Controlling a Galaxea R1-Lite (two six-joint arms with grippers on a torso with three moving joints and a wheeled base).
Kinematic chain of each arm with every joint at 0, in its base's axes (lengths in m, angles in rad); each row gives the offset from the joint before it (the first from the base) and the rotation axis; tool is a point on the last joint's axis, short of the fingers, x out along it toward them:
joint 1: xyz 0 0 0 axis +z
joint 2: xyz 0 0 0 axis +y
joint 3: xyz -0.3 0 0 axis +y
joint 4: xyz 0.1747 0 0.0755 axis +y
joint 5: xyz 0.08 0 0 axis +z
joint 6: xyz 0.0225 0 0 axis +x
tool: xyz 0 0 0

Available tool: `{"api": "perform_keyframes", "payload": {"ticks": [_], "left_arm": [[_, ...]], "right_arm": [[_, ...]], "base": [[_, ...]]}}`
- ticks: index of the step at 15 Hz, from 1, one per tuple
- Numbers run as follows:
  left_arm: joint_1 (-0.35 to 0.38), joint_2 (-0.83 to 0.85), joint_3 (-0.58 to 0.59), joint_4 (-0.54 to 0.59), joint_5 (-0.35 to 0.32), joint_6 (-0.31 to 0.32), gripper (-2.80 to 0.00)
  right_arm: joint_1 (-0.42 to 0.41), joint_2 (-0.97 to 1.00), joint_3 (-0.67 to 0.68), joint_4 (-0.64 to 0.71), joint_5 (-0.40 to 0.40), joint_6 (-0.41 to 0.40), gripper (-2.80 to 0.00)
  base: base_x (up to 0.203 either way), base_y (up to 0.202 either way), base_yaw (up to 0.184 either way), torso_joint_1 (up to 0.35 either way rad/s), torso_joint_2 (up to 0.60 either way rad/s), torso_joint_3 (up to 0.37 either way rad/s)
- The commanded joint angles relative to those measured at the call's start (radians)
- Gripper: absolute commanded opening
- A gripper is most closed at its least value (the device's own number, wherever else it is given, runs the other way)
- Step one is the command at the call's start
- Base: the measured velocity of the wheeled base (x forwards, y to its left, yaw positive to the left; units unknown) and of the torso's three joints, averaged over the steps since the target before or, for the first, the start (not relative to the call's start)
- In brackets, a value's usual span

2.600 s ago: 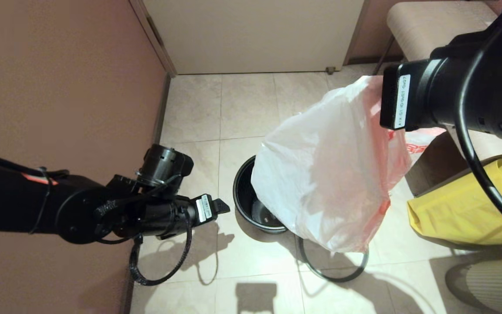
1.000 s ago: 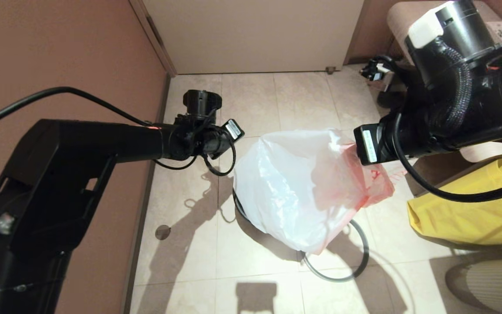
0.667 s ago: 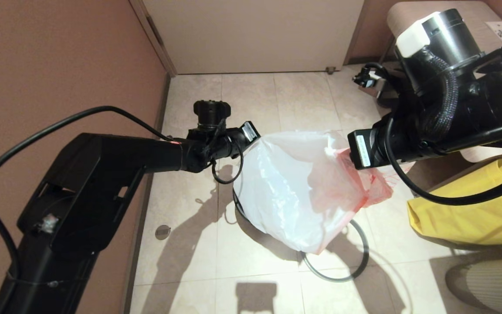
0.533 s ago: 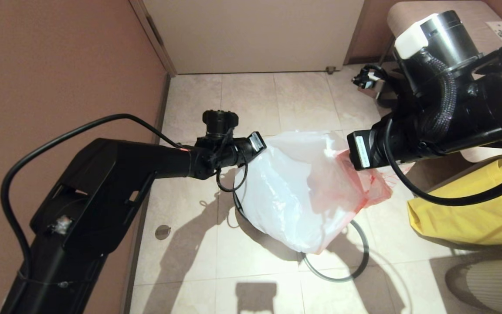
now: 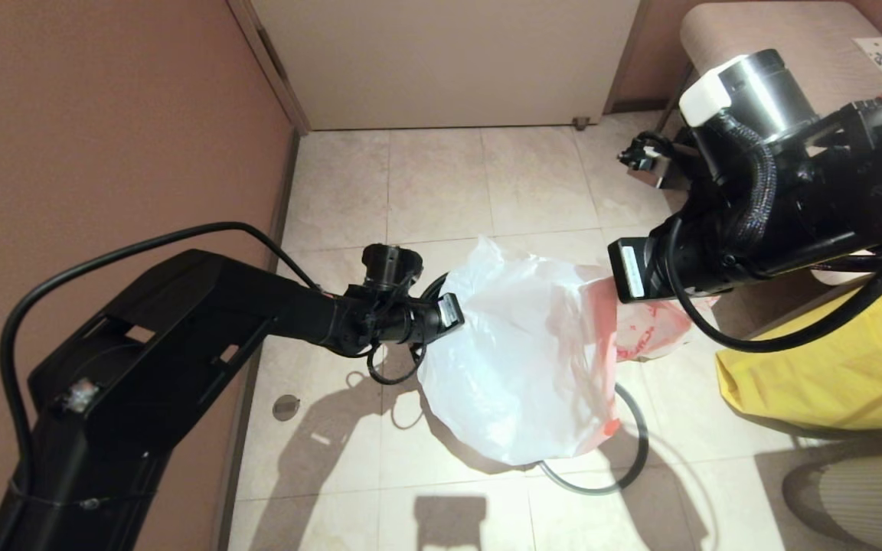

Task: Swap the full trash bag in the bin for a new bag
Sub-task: Put the new garbage bag on the trash can

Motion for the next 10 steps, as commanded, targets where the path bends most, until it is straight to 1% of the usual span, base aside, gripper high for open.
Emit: {"api": "perform_keyframes", "payload": {"ticks": [1, 3, 4, 6, 7, 8, 10], "left_arm": [[0.001, 0.033, -0.012, 0.001, 0.021, 0.012, -2.8], [0.002, 0.099, -0.105, 0.003, 0.116, 0.021, -2.8], [0.002, 0.137, -0.157, 0.003, 0.172, 0.021, -2.8], [0.003, 0.187, -0.244, 0.003, 0.258, 0.02, -2.8], [0.003, 0.197, -0.274, 0.004, 0.281, 0.017, -2.8], [0.002, 0.184, -0.28, 0.004, 0.287, 0.007, -2.8], [0.001, 0.127, -0.276, 0.007, 0.289, -0.021, -2.8]], "right_arm": [[-0.01, 0.027, 0.0, 0.004, 0.0, 0.002, -2.8], [-0.023, 0.063, 0.0, -0.001, 0.016, 0.002, -2.8], [-0.042, 0.085, -0.003, -0.016, 0.052, 0.002, -2.8], [-0.067, 0.104, -0.006, -0.063, 0.106, 0.002, -2.8], [-0.072, 0.102, -0.006, -0.068, 0.13, 0.002, -2.8], [-0.073, 0.097, -0.005, -0.064, 0.148, 0.002, -2.8], [-0.079, 0.096, 0.005, -0.053, 0.149, 0.002, -2.8]], "base": [[0.0, 0.0, 0.0, 0.0, 0.0, 0.0], [0.0, 0.0, 0.0, 0.0, 0.0, 0.0], [0.0, 0.0, 0.0, 0.0, 0.0, 0.0], [0.0, 0.0, 0.0, 0.0, 0.0, 0.0], [0.0, 0.0, 0.0, 0.0, 0.0, 0.0], [0.0, 0.0, 0.0, 0.0, 0.0, 0.0], [0.0, 0.0, 0.0, 0.0, 0.0, 0.0]]}}
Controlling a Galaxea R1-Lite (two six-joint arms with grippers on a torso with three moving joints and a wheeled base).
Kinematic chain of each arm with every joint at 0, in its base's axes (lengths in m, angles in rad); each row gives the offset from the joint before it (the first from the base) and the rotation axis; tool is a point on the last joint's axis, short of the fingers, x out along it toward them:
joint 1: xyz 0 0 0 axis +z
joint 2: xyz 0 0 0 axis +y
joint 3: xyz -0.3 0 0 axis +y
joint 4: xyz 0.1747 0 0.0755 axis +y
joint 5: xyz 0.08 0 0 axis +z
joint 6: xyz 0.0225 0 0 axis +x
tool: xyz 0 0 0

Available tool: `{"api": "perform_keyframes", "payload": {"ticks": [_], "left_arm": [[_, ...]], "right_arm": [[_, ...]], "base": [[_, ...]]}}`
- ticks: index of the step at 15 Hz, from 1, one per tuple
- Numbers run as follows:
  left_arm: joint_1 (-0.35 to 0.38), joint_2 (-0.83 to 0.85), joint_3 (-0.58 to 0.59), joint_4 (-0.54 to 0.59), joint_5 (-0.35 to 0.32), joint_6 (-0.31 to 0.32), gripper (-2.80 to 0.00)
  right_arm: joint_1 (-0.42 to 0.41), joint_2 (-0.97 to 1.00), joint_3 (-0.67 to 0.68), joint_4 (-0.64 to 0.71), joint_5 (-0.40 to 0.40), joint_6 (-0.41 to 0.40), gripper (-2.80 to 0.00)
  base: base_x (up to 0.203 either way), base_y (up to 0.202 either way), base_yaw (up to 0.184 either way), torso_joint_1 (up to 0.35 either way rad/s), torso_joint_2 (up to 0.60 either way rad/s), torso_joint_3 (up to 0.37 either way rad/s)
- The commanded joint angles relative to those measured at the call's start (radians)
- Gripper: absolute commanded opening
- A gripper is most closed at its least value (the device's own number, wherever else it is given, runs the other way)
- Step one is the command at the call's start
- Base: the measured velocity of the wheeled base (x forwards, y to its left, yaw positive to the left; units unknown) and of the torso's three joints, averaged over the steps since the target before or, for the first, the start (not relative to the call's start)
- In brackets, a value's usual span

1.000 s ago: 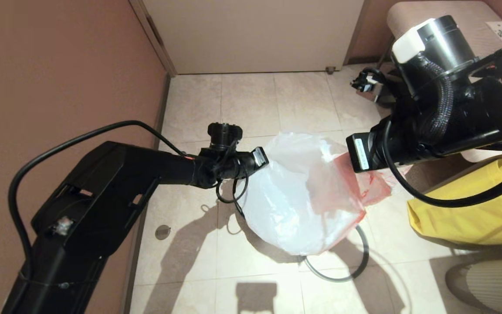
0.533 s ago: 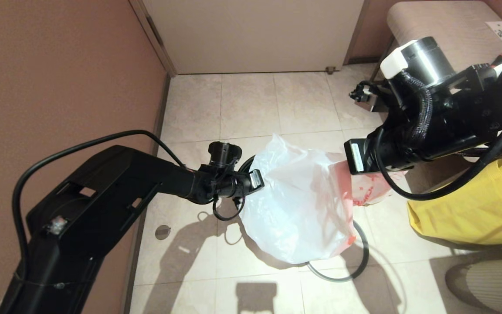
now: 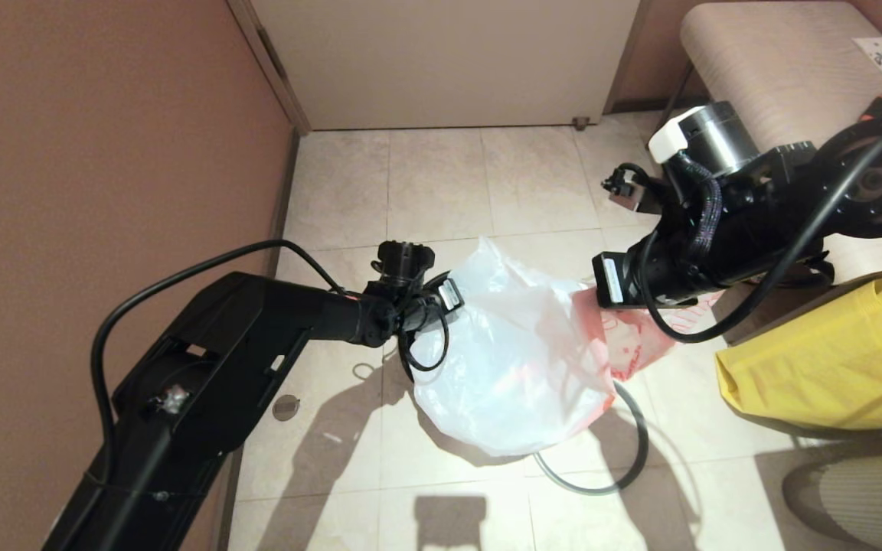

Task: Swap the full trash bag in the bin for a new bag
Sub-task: Put the new garbage bag on the trash can

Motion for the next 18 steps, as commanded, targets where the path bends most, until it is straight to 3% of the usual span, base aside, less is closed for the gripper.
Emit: {"api": "perform_keyframes", "payload": {"ticks": [1, 6, 8, 9, 15, 18], "left_arm": [[0.0, -0.055, -0.003, 0.009, 0.001, -0.012, -2.8], [-0.009, -0.201, -0.033, 0.104, -0.008, -0.091, -2.8], [-0.008, -0.185, -0.04, 0.087, -0.071, -0.091, -2.8], [-0.004, -0.161, -0.041, 0.06, -0.137, -0.094, -2.8], [0.035, 0.062, -0.051, -0.329, -0.332, -0.09, -2.8], [0.057, 0.107, -0.059, -0.368, -0.358, -0.087, -2.8]], "right_arm": [[-0.008, -0.004, 0.005, 0.012, 0.003, 0.002, -2.8], [-0.008, -0.052, 0.008, 0.086, 0.027, 0.003, -2.8], [0.003, -0.052, 0.017, 0.092, 0.036, 0.004, -2.8], [0.01, -0.052, 0.019, 0.095, 0.046, 0.004, -2.8], [0.039, -0.113, 0.066, 0.096, 0.151, 0.004, -2.8], [0.068, -0.134, 0.091, 0.096, 0.165, 0.004, -2.8]], "base": [[0.0, 0.0, 0.0, 0.0, 0.0, 0.0], [0.0, 0.0, 0.0, 0.0, 0.0, 0.0], [0.0, 0.0, 0.0, 0.0, 0.0, 0.0], [0.0, 0.0, 0.0, 0.0, 0.0, 0.0], [0.0, 0.0, 0.0, 0.0, 0.0, 0.0], [0.0, 0.0, 0.0, 0.0, 0.0, 0.0]]}}
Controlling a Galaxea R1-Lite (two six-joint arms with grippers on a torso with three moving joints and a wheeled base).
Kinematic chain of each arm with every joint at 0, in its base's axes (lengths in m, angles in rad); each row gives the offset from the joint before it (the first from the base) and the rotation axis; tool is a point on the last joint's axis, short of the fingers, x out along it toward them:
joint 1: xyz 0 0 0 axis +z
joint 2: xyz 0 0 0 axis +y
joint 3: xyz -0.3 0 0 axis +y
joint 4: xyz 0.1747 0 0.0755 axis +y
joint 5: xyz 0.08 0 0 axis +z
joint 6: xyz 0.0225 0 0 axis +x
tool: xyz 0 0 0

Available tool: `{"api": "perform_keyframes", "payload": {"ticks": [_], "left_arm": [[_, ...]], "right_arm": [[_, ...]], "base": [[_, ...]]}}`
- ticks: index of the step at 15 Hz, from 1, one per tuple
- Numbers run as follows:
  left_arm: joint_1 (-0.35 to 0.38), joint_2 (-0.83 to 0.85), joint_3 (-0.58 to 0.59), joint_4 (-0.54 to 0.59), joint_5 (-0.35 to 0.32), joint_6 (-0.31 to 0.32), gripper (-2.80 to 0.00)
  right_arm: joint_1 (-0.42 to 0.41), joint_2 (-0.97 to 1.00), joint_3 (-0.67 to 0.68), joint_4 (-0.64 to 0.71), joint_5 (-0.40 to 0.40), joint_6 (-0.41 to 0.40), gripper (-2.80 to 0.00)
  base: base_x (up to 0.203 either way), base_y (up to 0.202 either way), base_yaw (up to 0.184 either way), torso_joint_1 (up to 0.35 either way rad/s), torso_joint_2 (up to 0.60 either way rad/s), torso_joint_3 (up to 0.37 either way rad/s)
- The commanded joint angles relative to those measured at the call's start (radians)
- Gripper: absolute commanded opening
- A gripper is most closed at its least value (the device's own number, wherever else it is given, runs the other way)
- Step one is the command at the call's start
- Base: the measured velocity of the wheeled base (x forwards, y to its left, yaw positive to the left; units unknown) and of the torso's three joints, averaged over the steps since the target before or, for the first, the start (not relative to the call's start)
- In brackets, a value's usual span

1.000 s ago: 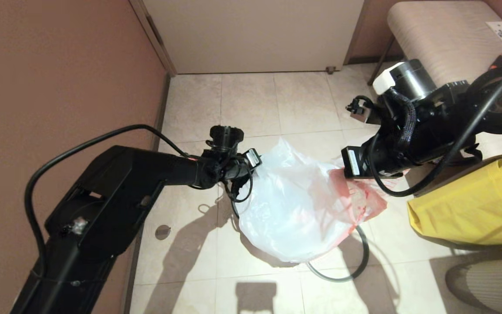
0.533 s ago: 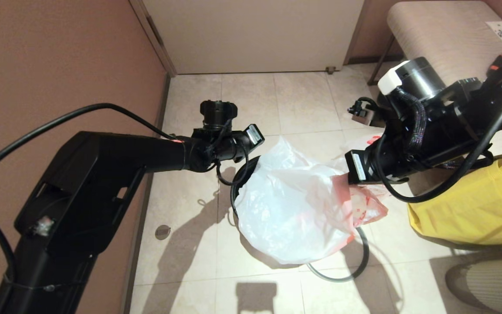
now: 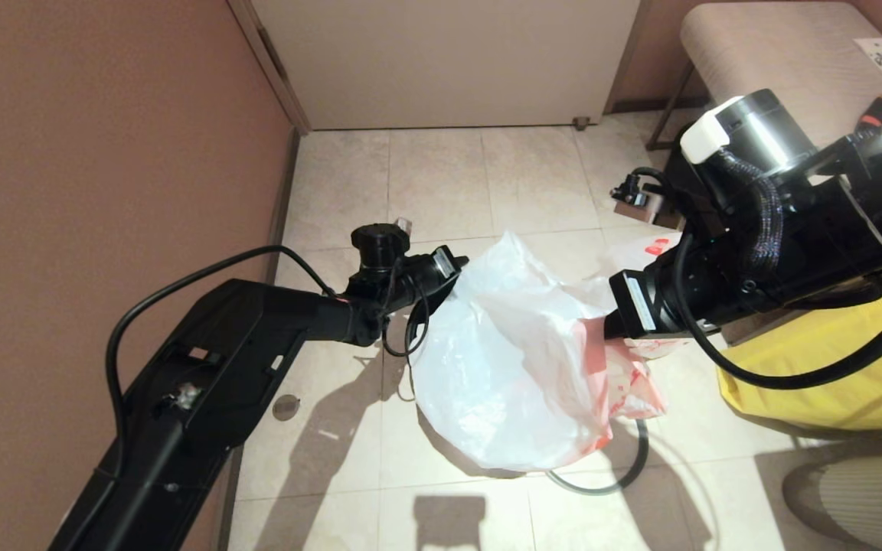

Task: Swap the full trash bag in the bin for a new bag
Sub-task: Put the new garbage bag on the trash can

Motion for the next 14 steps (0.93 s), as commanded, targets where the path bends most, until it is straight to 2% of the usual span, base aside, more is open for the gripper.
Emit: {"api": "perform_keyframes", "payload": {"ticks": [1, 4, 9, 14], "left_arm": [[0.003, 0.036, 0.0, -0.005, -0.008, -0.005, -2.8], [-0.012, 0.01, 0.0, -0.006, -0.045, -0.009, -2.8], [-0.034, -0.035, 0.027, 0.026, -0.044, -0.016, -2.8], [-0.043, -0.154, 0.191, 0.103, -0.026, -0.04, -2.8]], "right_arm": [[0.015, -0.014, 0.012, 0.003, 0.002, 0.003, -2.8], [0.048, -0.004, 0.023, 0.004, 0.019, 0.04, -2.8], [0.043, 0.043, 0.037, 0.008, 0.023, 0.074, -2.8], [0.0, 0.044, 0.035, 0.006, 0.023, 0.076, -2.8]], "base": [[0.0, 0.0, 0.0, 0.0, 0.0, 0.0], [0.0, 0.0, 0.0, 0.0, 0.0, 0.0], [0.0, 0.0, 0.0, 0.0, 0.0, 0.0], [0.0, 0.0, 0.0, 0.0, 0.0, 0.0]]}}
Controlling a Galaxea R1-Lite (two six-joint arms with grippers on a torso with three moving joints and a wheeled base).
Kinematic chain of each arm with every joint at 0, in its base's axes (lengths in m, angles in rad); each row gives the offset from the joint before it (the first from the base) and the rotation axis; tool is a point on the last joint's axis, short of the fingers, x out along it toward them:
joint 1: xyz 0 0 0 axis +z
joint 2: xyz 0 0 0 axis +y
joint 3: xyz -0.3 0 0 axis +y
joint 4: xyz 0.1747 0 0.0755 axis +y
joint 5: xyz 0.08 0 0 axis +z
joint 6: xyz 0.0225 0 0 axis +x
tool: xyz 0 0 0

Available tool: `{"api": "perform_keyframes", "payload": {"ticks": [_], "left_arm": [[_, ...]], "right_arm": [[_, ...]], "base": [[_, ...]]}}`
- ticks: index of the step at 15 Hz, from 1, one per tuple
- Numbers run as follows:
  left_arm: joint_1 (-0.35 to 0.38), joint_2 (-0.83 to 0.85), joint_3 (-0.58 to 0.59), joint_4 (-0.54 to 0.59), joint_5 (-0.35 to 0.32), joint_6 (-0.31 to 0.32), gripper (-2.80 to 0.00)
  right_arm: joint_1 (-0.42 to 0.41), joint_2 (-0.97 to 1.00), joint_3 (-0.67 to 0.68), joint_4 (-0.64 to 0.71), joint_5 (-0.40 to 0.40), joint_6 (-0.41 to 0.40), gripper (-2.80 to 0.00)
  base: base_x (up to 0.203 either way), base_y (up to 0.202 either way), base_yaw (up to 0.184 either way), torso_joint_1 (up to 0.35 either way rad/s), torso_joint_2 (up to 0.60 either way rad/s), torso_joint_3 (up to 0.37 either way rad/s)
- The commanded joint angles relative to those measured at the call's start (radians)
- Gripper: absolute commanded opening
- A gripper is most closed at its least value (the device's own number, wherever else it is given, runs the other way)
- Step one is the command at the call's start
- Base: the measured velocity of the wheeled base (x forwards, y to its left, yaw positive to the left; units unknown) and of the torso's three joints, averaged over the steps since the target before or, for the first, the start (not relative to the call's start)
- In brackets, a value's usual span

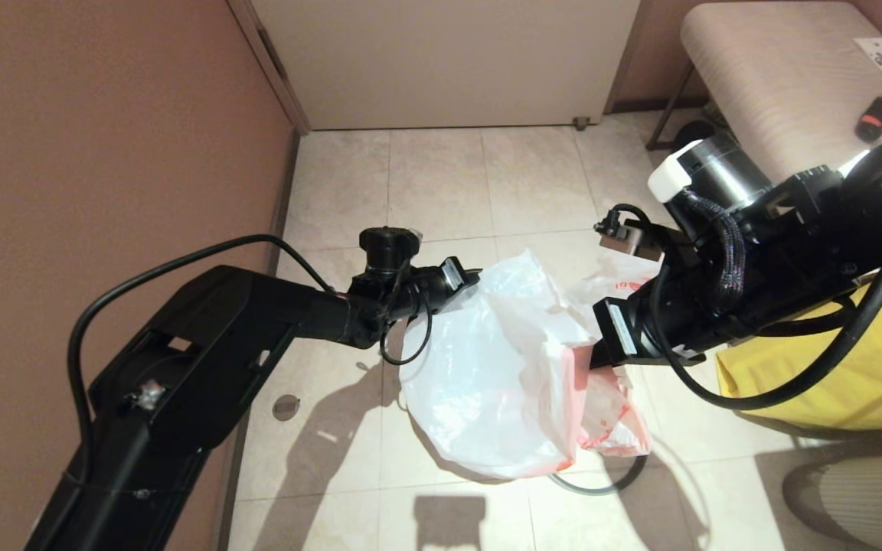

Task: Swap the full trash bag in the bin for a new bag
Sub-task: Put the new garbage bag on the trash can

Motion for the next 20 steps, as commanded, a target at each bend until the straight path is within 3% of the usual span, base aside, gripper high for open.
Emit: {"api": "perform_keyframes", "payload": {"ticks": [1, 3, 4, 9, 14, 17, 20], "left_arm": [[-0.008, -0.053, 0.072, 0.011, 0.024, -0.004, -2.8], [-0.015, -0.079, 0.149, 0.026, 0.115, 0.0, -2.8], [-0.016, -0.095, 0.172, 0.046, 0.129, 0.001, -2.8], [-0.042, -0.109, 0.152, 0.362, 0.172, 0.024, -2.8], [-0.126, -0.111, 0.155, 0.425, 0.186, 0.015, -2.8], [-0.146, -0.094, 0.072, 0.414, 0.186, 0.014, -2.8], [-0.137, -0.036, -0.108, 0.419, 0.257, -0.014, -2.8]], "right_arm": [[-0.021, 0.002, -0.007, 0.003, 0.001, 0.002, -2.8], [-0.047, -0.016, -0.007, 0.003, 0.0, 0.002, -2.8], [-0.059, -0.02, -0.006, 0.004, 0.0, 0.008, -2.8], [-0.111, -0.023, -0.019, 0.003, -0.01, 0.056, -2.8], [-0.135, 0.036, -0.086, 0.001, -0.067, 0.052, -2.8], [-0.141, 0.073, -0.159, 0.0, -0.074, 0.013, -2.8], [-0.134, 0.117, -0.22, -0.001, -0.063, -0.074, -2.8]], "base": [[0.0, 0.0, 0.0, 0.0, 0.0, 0.0], [0.0, 0.0, 0.0, 0.0, 0.0, 0.0], [0.0, 0.0, 0.0, 0.0, 0.0, 0.0], [0.0, 0.0, 0.0, 0.0, 0.0, 0.0], [0.0, 0.0, 0.0, 0.0, 0.0, 0.0], [0.0, 0.0, 0.0, 0.0, 0.0, 0.0], [0.0, 0.0, 0.0, 0.0, 0.0, 0.0]]}}
